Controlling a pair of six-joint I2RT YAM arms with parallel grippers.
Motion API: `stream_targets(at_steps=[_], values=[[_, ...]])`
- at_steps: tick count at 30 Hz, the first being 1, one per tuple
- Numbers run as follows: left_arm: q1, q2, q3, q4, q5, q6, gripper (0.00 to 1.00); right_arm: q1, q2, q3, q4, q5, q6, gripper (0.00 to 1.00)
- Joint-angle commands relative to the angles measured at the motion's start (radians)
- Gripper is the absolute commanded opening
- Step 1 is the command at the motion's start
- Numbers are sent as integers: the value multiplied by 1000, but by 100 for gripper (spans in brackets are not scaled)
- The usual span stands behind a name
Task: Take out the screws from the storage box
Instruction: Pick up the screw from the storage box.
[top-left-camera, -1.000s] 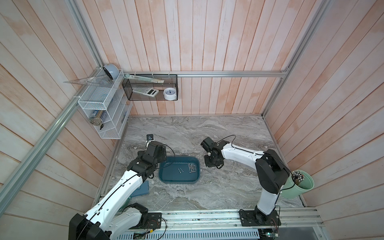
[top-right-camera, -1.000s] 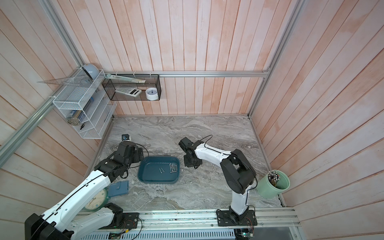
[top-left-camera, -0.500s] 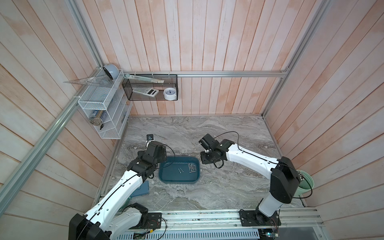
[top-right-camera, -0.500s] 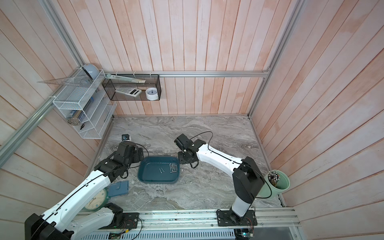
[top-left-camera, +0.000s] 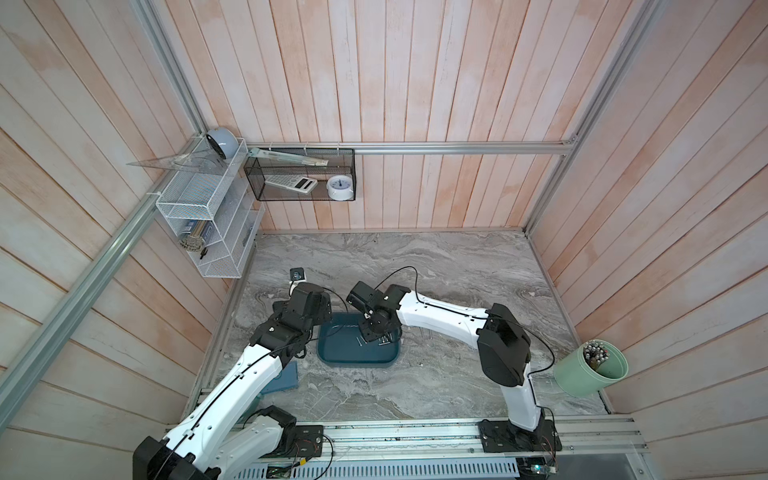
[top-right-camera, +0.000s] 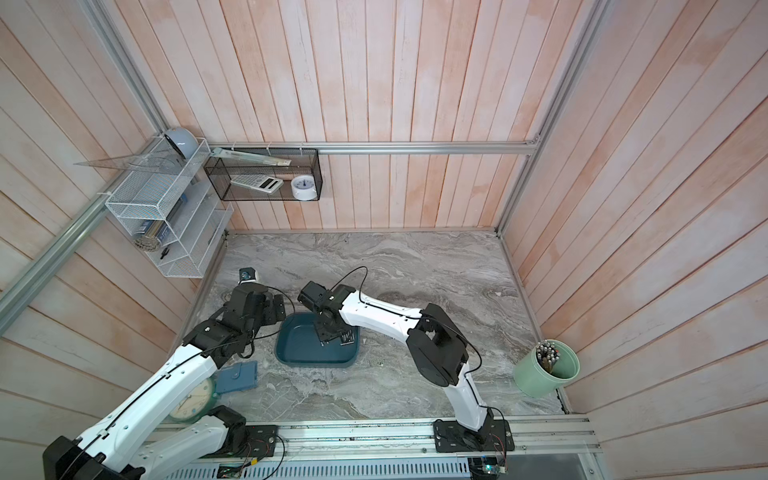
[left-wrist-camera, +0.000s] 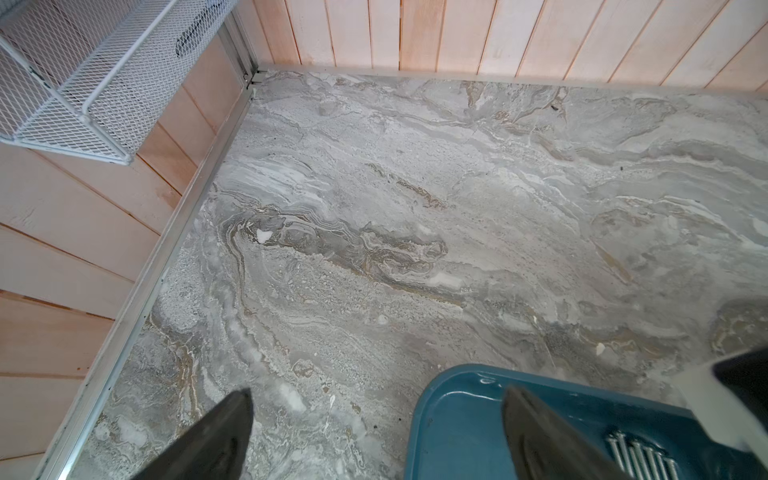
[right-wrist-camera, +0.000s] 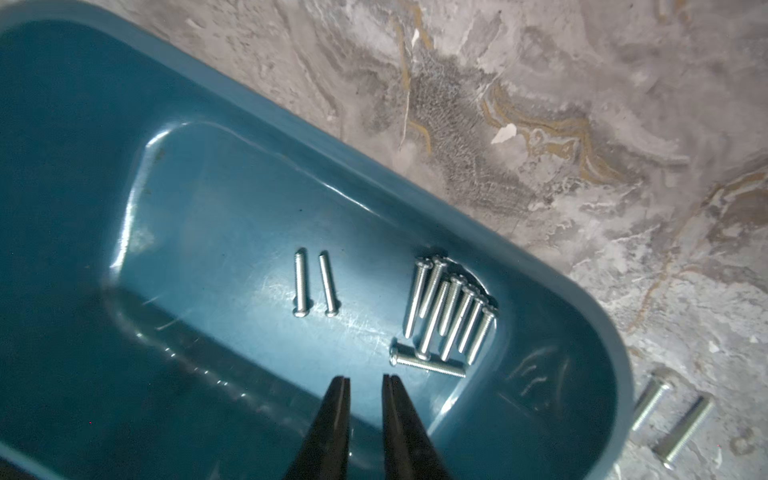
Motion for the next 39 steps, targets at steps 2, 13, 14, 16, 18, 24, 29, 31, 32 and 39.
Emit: stream_targets(at_steps=[2, 13, 14, 16, 18, 24, 29, 31, 32, 39], values=[[7, -11, -6, 9, -16, 15, 99, -8, 55, 49, -56, 25, -15, 20], [5, -3, -8, 9, 0, 16, 99, -34, 99, 41, -37, 28, -14, 19], [5, -1, -6, 8, 0, 16, 99, -35, 103, 39, -37, 27, -14, 19], [5, -1, -6, 9, 1, 15, 99, -39, 110, 41, -36, 23, -14, 19], [6, 0, -7, 9, 2, 15, 99, -43, 120, 43, -34, 17, -15, 19], [5, 4, -5, 8, 3, 17, 99, -48, 146, 58, -34, 6, -20, 19], [5, 6, -4, 8, 3, 19, 100, -49, 168, 75, -43, -3, -25, 16], [5, 6, -5, 9, 5, 19, 99, -49, 179, 80, -46, -2, -25, 16], [6, 6, -4, 8, 5, 20, 99, -49, 185, 82, -49, -1, -25, 16], [6, 7, -5, 8, 5, 20, 99, -49, 223, 91, -69, 1, -19, 16]])
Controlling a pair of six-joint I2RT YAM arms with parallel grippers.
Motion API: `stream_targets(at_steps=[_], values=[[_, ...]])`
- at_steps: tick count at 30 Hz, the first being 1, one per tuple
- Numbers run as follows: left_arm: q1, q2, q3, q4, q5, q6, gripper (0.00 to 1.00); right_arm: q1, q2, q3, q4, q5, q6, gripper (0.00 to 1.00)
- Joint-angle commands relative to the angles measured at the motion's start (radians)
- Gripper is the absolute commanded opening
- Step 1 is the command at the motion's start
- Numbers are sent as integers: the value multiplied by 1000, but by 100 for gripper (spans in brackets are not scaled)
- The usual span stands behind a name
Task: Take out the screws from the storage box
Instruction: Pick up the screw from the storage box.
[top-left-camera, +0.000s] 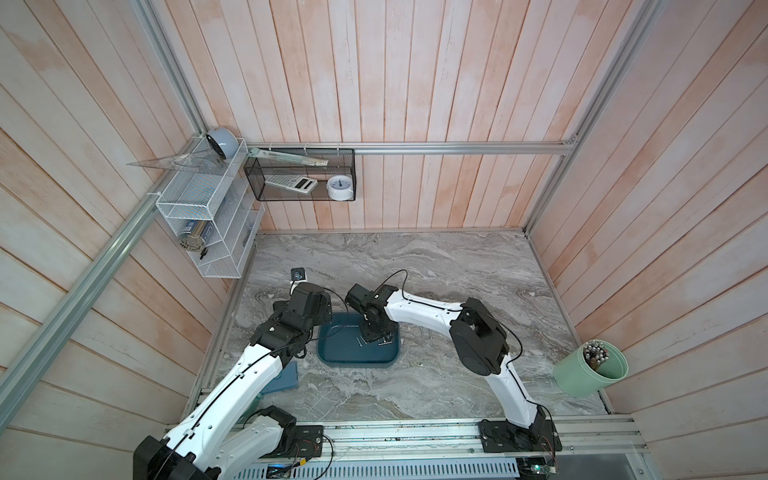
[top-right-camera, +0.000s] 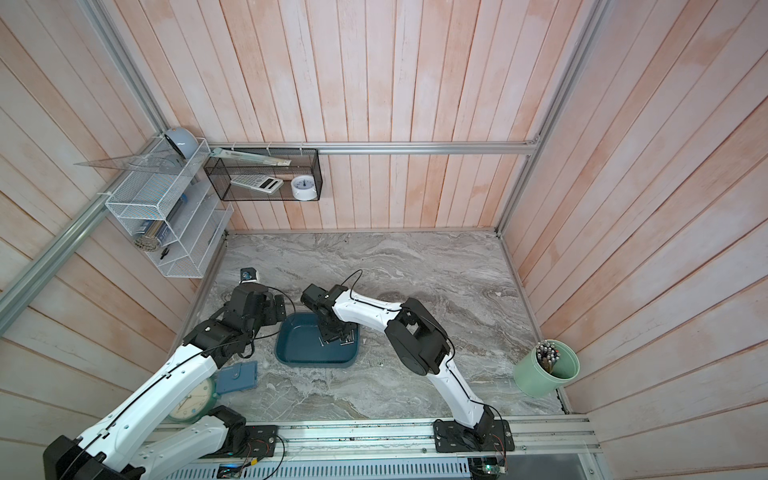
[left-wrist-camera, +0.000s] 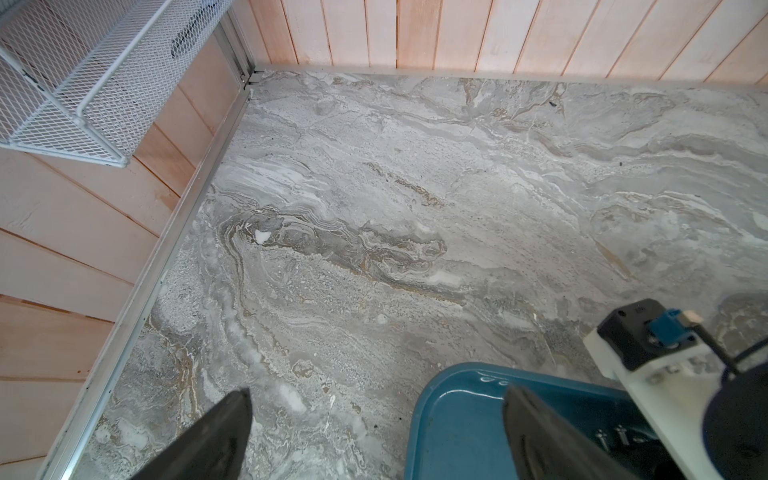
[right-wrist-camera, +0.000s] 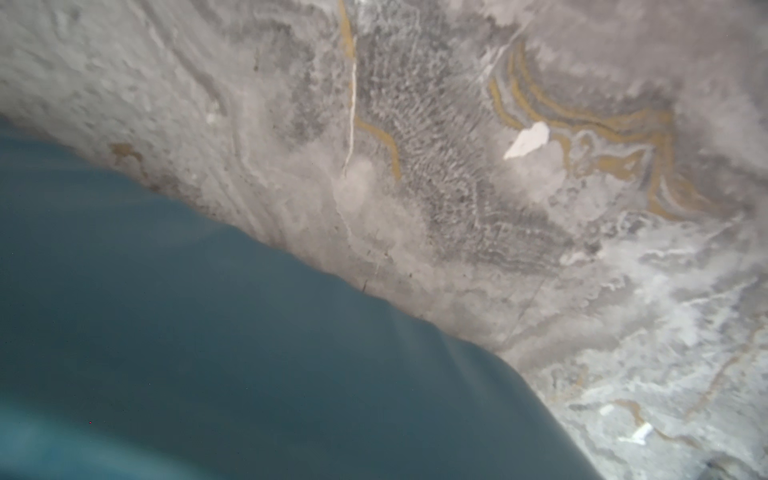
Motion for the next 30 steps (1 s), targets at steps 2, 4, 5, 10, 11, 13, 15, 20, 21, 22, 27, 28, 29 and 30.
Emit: stream_targets(at_steps=[2, 4, 5, 10, 11, 13, 15, 20, 21, 22, 27, 28, 29, 30], values=[[5, 4, -5, 6, 0, 12, 100, -6, 62, 10, -45, 2, 3, 16], [5, 4, -5, 6, 0, 12, 100, -7, 70, 7, -46, 0, 6, 17], [6, 4, -5, 6, 0, 12, 100, -7, 72, 5, -46, -2, 8, 17], [5, 4, -4, 4, -2, 12, 100, -7, 75, 7, -47, -5, 9, 14], [5, 4, -4, 5, -2, 11, 100, -5, 72, 8, -49, -6, 7, 13], [5, 4, -4, 5, -3, 13, 100, -6, 55, 14, -49, -2, 6, 11], [5, 4, -5, 5, -5, 11, 100, -6, 26, 13, -36, 1, 4, 11], [5, 3, -5, 5, 3, 9, 100, -5, -86, -40, 40, -1, 17, 11], [6, 2, -5, 5, 3, 9, 100, -4, -108, -44, 48, 0, 21, 11], [6, 2, -5, 5, 3, 7, 100, -5, -125, -51, 53, 1, 23, 11], [5, 3, -5, 8, 7, 8, 100, -1, -155, -55, 52, 14, 21, 11], [5, 2, -5, 8, 9, 8, 100, -1, -151, -50, 43, 16, 20, 11], [5, 1, -5, 8, 9, 9, 100, 0, -146, -43, 35, 16, 19, 11], [5, 1, -5, 6, 9, 8, 100, 0, -144, -38, 29, 17, 19, 11]])
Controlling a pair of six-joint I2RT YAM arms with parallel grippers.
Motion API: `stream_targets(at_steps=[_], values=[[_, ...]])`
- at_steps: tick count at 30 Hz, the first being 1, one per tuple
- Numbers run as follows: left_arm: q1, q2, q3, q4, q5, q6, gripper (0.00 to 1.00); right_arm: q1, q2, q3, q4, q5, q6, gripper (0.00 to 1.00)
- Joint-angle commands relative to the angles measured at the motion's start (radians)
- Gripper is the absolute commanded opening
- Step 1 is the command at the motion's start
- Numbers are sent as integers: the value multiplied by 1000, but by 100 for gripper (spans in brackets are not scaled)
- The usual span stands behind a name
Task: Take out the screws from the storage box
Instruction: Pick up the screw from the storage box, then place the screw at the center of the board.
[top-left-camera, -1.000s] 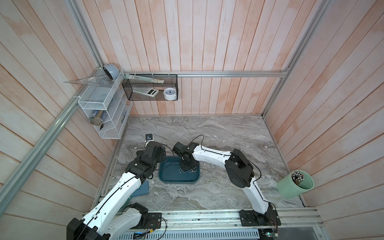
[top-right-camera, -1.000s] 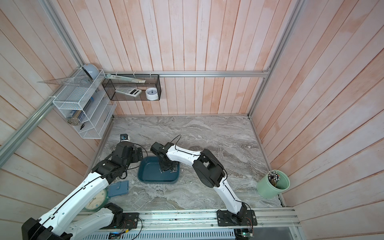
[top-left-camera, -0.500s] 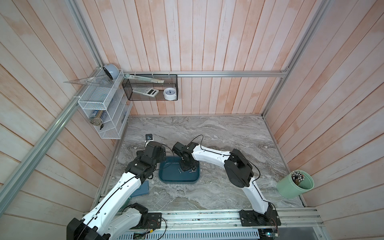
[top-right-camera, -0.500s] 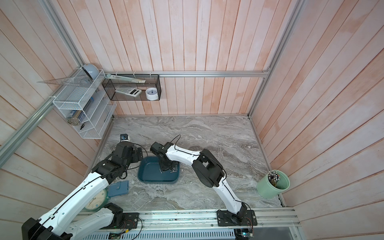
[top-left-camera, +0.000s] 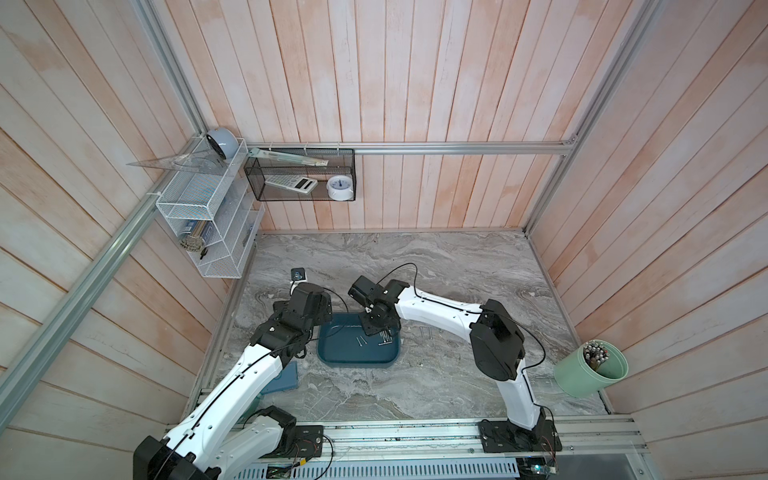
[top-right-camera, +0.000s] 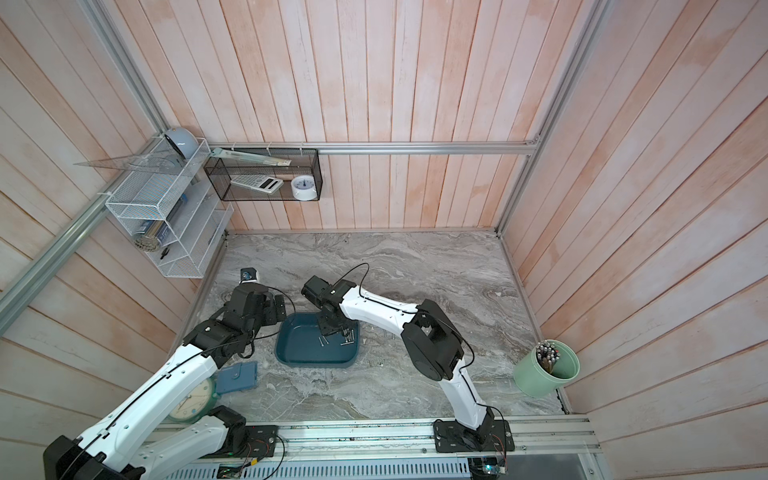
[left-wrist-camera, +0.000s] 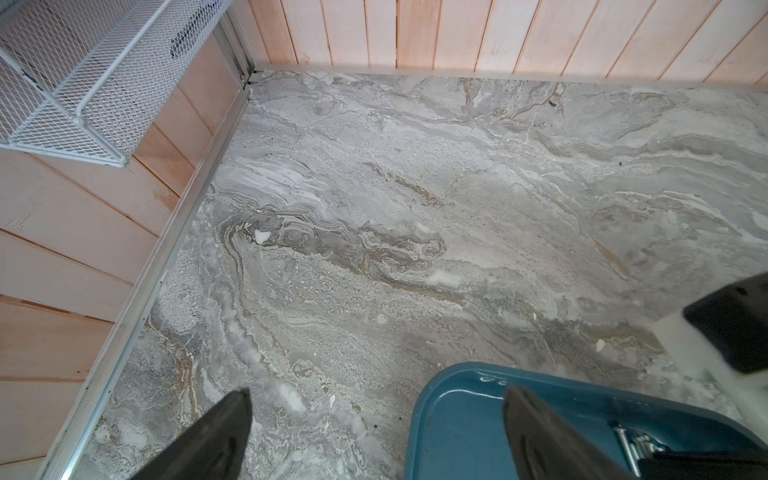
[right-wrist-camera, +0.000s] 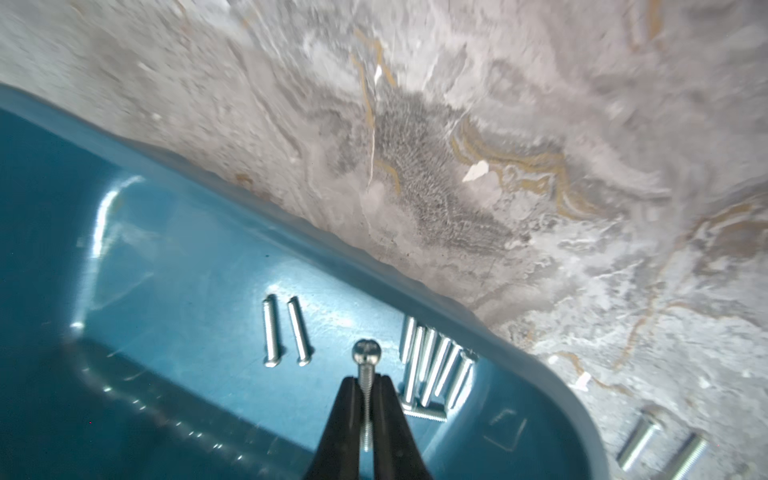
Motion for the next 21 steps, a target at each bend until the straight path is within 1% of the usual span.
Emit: stream_targets(at_steps=[1, 6, 9, 13, 17, 21], values=[[5, 2, -5, 7, 7, 9, 100, 0, 3, 15, -21, 17, 10, 11], [6, 4, -5, 7, 5, 10, 100, -7, -51, 11, -39, 58, 1, 11], [5, 9, -4, 6, 5, 9, 100, -27, -125, -36, -30, 63, 5, 11], [6, 9, -2, 4, 10, 8, 100, -72, -242, -147, -20, 85, 7, 11], [5, 9, -2, 4, 16, 6, 100, -140, -370, -281, -25, 140, 14, 11], [5, 8, -2, 5, 20, 7, 100, -202, -464, -393, -15, 157, 39, 11]])
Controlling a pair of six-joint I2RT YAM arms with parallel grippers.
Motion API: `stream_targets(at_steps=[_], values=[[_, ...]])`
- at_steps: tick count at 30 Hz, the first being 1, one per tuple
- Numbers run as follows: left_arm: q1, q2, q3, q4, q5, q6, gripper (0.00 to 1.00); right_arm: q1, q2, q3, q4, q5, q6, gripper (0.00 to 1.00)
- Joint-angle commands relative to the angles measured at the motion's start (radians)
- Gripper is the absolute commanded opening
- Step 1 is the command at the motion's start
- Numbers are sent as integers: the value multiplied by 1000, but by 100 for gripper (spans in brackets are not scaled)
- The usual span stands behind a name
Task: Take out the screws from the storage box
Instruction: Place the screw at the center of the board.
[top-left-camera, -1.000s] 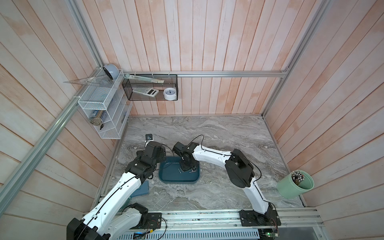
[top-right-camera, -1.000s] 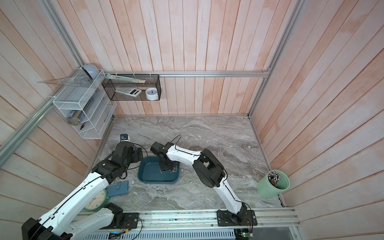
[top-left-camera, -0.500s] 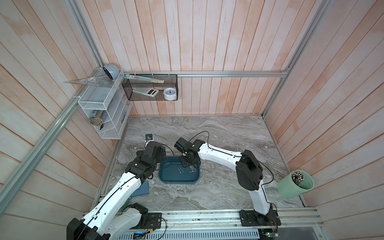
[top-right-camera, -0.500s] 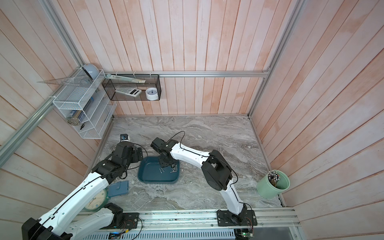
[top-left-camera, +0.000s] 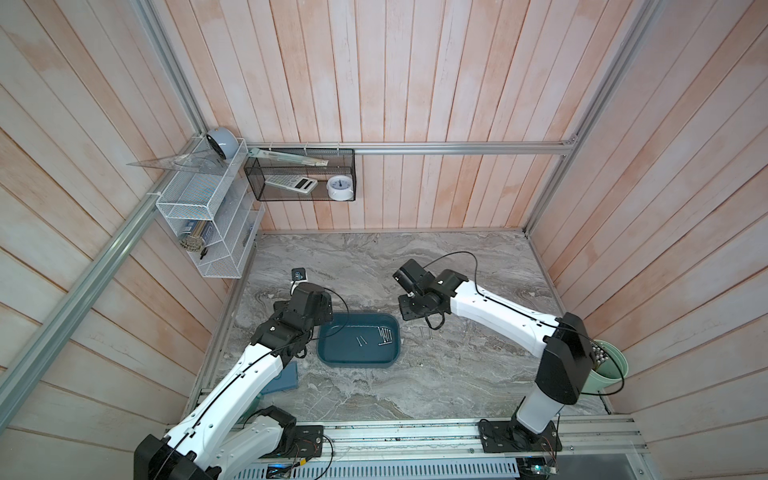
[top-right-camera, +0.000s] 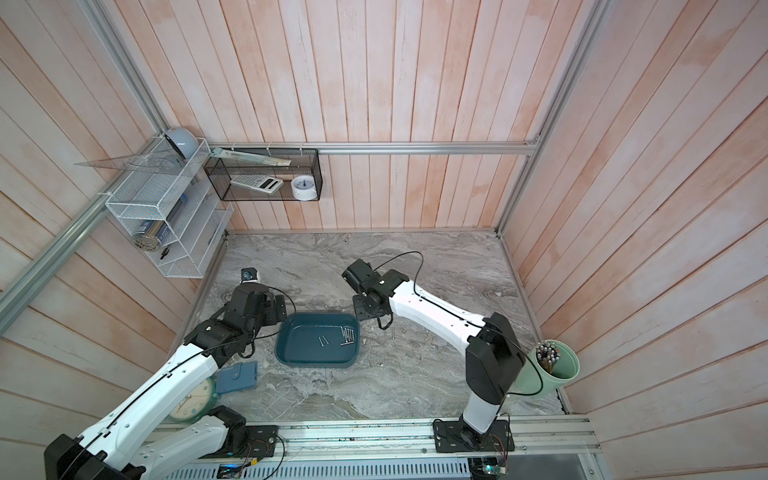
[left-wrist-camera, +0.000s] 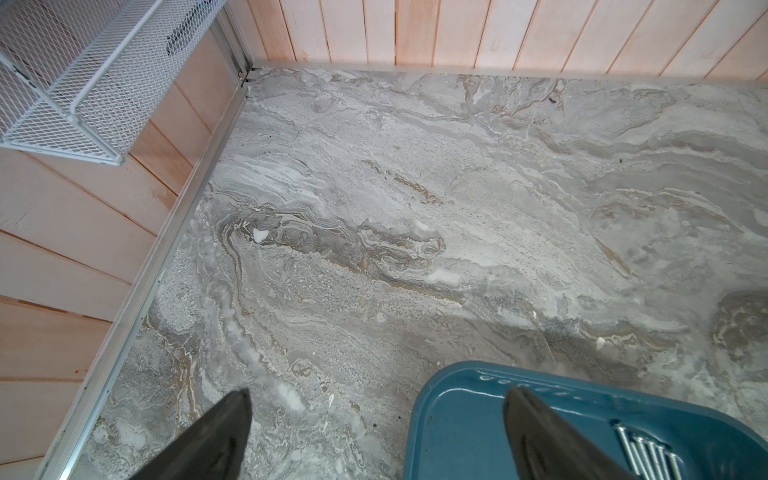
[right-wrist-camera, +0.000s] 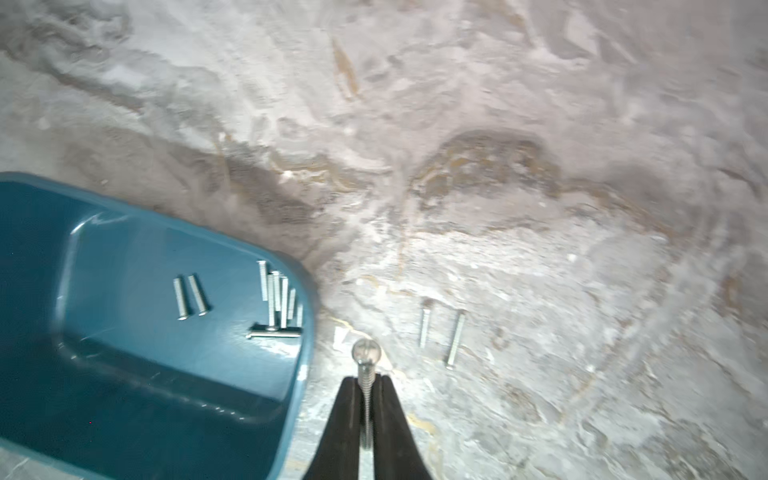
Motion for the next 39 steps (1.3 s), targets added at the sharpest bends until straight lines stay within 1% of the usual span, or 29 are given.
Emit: stream_targets(at_steps=[1, 6, 13, 19, 30, 39], values=[[5, 2, -2, 5, 16, 7, 100, -32, -44, -76, -4, 48, 30, 11], [6, 5, -2, 2, 16, 7, 100, -37, -45, -137, 51, 54, 45, 11], [5, 10, -2, 2, 13, 7, 100, -38, 94, -133, 49, 35, 24, 11], [5, 11, -2, 3, 11, 7, 100, -46, 154, -149, 73, 27, 22, 12], [5, 16, -2, 3, 12, 8, 100, -55, 213, -167, 91, 20, 28, 13], [5, 23, -1, -1, 9, 10, 100, -57, 223, -174, 99, 5, 30, 17]])
